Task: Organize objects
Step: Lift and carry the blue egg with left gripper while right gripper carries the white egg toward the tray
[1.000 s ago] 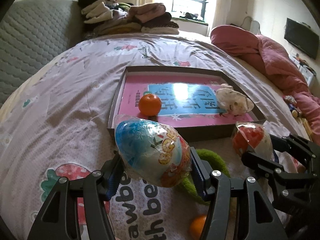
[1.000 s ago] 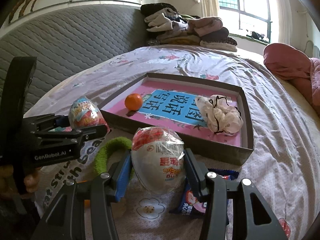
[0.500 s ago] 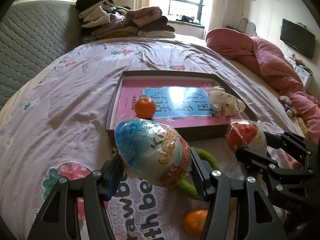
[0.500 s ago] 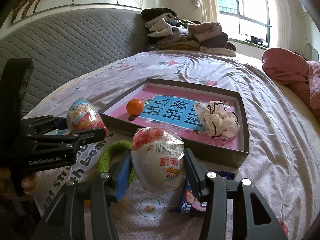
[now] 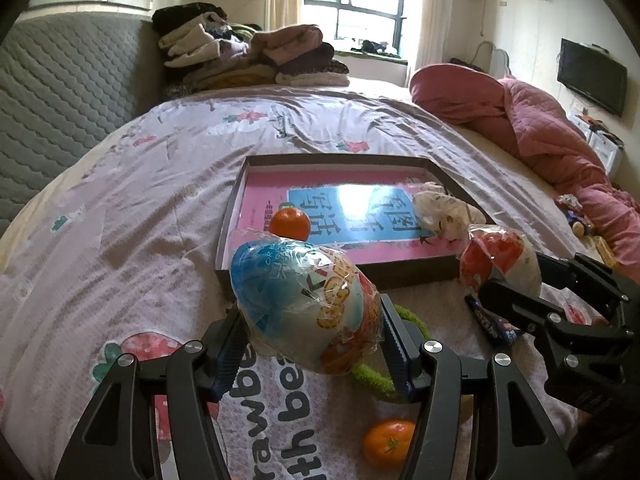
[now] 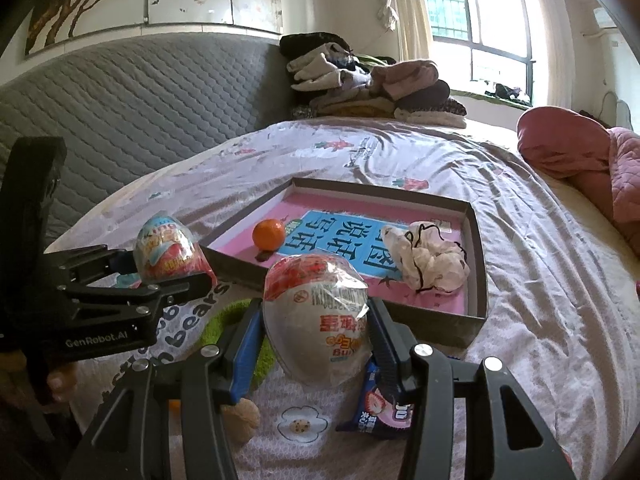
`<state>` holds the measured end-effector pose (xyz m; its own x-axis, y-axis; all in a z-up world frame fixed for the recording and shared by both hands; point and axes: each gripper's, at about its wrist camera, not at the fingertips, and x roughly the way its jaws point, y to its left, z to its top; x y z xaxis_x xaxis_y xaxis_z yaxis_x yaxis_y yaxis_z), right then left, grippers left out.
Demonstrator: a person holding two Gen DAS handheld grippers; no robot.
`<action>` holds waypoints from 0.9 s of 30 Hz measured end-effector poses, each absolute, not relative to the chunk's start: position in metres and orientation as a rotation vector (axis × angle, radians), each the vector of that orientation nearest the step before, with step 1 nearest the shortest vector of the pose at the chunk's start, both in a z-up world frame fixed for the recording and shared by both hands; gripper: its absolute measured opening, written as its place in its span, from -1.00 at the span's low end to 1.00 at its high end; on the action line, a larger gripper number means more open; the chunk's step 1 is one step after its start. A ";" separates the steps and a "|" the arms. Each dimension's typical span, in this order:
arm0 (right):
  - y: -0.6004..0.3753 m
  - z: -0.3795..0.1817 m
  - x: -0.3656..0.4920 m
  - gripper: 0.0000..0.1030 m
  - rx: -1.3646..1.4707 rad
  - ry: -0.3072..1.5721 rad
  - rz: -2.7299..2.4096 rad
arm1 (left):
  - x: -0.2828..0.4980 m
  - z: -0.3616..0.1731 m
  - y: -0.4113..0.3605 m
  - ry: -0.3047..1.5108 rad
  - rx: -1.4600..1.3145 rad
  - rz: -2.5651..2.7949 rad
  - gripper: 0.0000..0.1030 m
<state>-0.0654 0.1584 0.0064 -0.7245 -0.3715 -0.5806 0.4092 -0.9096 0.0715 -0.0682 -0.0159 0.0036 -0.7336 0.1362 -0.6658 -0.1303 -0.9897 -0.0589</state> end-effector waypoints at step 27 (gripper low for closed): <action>0.163 0.041 -0.061 -0.01 0.711 0.012 -2.628 | -0.069 0.050 -0.012 0.038 -0.898 2.918 0.20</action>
<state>-0.0606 0.1626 0.0414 -0.7830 -0.3904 -0.4842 0.3949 -0.9135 0.0978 -0.0693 -0.0117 0.0499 -0.8236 0.0772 -0.5619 -0.0916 -0.9958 -0.0025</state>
